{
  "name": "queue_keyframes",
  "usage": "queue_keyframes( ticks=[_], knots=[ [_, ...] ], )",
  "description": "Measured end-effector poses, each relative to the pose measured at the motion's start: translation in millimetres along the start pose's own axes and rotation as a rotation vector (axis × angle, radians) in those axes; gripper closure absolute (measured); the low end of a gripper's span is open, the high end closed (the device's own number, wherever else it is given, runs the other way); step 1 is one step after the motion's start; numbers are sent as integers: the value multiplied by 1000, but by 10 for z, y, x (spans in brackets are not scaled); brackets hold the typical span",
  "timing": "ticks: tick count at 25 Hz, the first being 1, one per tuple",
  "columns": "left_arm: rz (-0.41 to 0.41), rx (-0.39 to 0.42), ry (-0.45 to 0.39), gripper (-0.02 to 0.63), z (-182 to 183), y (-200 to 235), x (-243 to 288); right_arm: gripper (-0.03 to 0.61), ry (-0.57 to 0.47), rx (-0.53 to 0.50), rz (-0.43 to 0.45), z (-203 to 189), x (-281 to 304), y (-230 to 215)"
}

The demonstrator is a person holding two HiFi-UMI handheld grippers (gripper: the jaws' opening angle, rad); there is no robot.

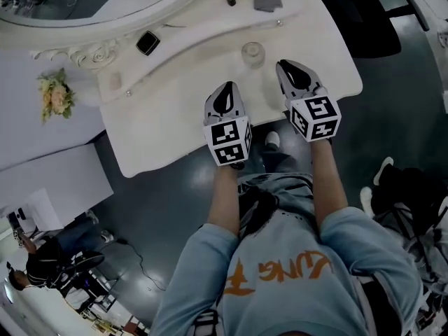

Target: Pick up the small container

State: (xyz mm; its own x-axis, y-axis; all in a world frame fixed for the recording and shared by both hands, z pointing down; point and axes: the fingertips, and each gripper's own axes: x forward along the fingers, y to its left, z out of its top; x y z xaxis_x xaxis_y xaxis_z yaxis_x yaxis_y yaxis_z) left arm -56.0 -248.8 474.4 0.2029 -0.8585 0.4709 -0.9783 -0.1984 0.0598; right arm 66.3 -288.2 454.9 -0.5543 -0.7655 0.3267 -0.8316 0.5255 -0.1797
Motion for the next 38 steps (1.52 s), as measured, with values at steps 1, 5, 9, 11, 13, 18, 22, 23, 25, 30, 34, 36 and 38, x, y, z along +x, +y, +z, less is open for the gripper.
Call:
queue_keyframes(
  ticks=[1,5,9,11,13,18,22,23,25,30,34,36,38],
  knots=[
    [-1,-1,8,592,-17,10,44,541,5,-9,3,-9,42,-3],
    [-3,-7,43,592,-117,45,164,540,31,-30,24,-116,181,0],
    [-7,-10,72,592,-196,81,245,440,65,-36,67,-228,338,22],
    [-11,-16,86,592,-237,97,269,384,82,-55,89,-280,428,25],
    [-13,-22,100,592,-292,126,275,349,97,-84,120,-331,538,23],
    [2,-25,127,592,-422,253,316,278,155,-187,217,-493,785,116],
    [28,-41,127,592,-398,355,345,268,190,-241,225,-587,937,171],
    [32,-45,128,592,-390,366,350,267,193,-242,217,-592,973,162],
    [36,-50,132,592,-391,386,362,265,193,-232,202,-596,1044,152],
    [49,-60,141,592,-411,447,381,259,181,-207,176,-613,1198,168],
    [65,-66,143,592,-416,505,367,255,172,-180,135,-635,1274,153],
    [73,-68,138,592,-410,537,353,255,170,-174,116,-625,1300,156],
    [80,-70,132,592,-400,558,324,255,184,-178,98,-633,1315,155]
  ],
)
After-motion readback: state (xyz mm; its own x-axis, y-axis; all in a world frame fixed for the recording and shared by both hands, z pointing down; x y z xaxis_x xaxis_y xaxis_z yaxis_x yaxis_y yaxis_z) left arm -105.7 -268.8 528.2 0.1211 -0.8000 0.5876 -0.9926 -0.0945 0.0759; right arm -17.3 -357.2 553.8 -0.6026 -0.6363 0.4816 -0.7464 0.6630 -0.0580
